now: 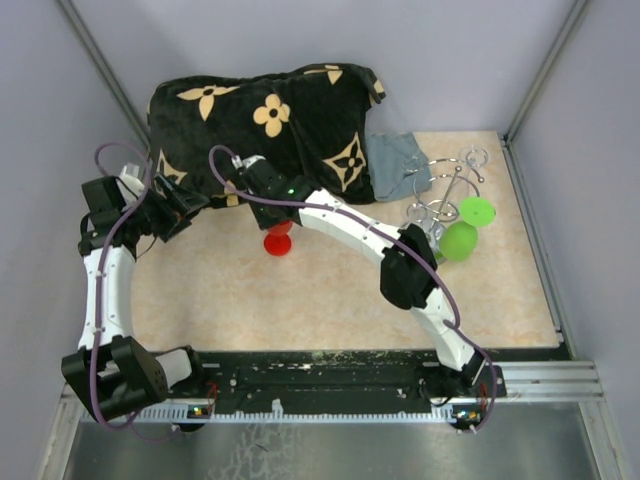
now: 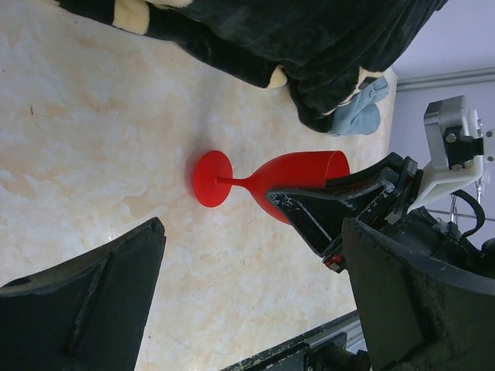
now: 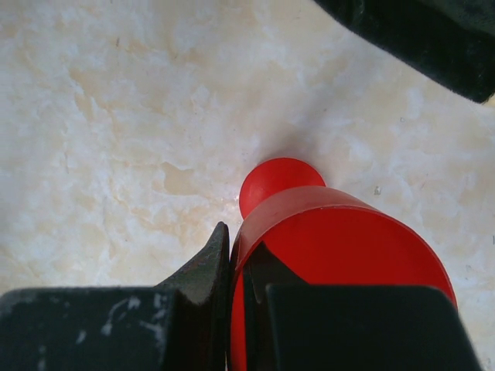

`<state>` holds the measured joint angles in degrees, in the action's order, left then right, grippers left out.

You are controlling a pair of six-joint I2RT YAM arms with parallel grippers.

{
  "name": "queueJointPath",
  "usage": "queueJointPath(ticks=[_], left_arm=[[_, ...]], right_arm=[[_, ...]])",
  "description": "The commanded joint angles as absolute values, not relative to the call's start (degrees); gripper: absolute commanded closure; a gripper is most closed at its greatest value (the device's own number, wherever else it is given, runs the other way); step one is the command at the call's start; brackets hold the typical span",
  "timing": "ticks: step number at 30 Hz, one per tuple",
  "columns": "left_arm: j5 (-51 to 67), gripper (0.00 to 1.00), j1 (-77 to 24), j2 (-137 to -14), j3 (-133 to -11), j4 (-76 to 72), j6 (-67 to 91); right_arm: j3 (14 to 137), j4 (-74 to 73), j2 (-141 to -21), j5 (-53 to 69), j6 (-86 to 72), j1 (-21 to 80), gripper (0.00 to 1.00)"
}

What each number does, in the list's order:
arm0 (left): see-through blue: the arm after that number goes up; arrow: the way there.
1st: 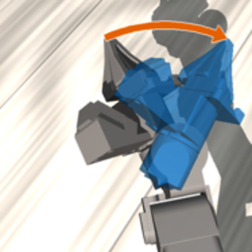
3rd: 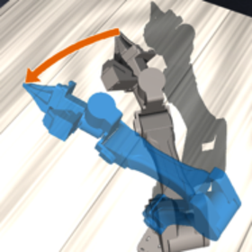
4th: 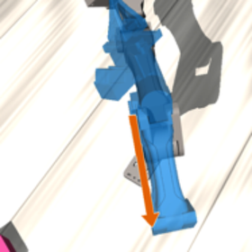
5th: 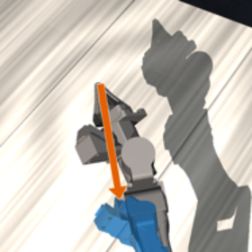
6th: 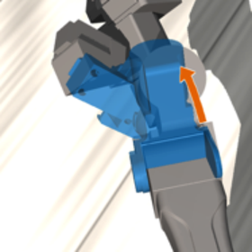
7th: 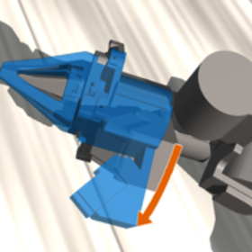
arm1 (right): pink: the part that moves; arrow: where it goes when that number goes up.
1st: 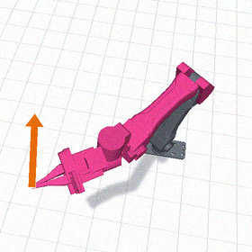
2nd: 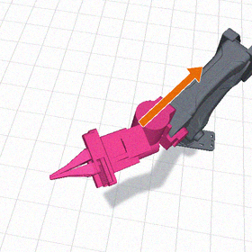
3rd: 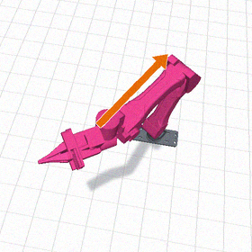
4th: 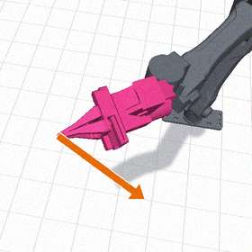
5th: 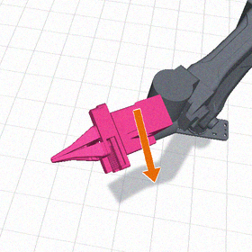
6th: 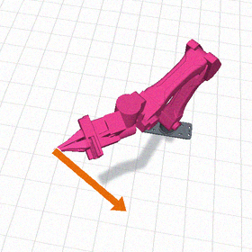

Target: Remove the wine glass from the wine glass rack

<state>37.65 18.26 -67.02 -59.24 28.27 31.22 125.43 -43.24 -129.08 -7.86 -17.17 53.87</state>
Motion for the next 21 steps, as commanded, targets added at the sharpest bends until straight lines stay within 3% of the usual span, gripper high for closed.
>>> queueJointPath(ticks=[1, 18, 21], left_arm=[[38.78, 0.0, 18.72, -65.32, -58.63, 27.13, 32.02], [41.83, 0.0, 18.72, -65.38, -57.84, 25.67, 32.11], [42.11, 0.0, 18.72, -65.52, -57.7, 25.54, 32.42]], right_arm=[[129.65, -39.87, -128.66, -6.58, -18.23, 53.56, 1.0], [140.26, -50.22, -136.39, -9.66, -16.44, 53.43, 1.0], [140.13, -50.45, -136.05, -9.77, -16.27, 53.47, 0.84]])
